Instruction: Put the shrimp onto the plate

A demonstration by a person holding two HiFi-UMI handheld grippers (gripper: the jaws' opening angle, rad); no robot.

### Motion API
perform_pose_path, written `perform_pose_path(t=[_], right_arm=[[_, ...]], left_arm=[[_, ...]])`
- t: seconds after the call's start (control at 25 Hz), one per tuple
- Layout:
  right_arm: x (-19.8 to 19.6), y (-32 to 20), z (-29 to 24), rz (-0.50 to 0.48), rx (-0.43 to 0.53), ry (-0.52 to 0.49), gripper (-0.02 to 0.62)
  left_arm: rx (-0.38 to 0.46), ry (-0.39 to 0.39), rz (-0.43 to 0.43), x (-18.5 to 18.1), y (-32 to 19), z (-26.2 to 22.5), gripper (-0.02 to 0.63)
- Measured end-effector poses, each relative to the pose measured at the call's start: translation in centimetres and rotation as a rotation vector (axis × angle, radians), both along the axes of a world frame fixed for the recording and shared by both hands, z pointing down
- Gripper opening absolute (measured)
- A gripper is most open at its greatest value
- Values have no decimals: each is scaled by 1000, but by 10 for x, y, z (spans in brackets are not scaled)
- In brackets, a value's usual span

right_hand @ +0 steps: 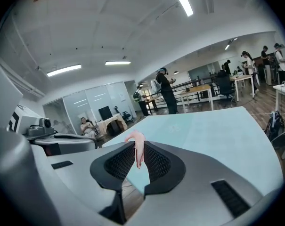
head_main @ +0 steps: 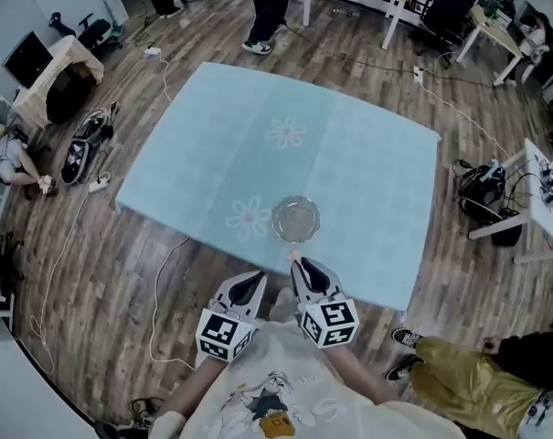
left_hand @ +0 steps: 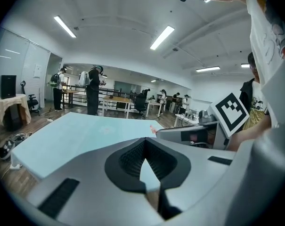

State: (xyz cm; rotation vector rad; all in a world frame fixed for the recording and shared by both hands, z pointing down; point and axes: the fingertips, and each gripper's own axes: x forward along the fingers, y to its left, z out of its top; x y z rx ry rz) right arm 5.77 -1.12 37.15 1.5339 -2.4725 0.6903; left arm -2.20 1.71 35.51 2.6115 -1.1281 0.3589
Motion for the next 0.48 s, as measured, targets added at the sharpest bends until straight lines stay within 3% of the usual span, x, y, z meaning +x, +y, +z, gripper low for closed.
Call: perform_pose_path(t=[0.32,0.48], right_arm=[[33,-45,23,31,-27,1,78],[43,-53,53,28,-89,61,78]], left_arm=[[-30,-30,1,22,-45,22,0],[-101,-26,5,33,-57,53,0]])
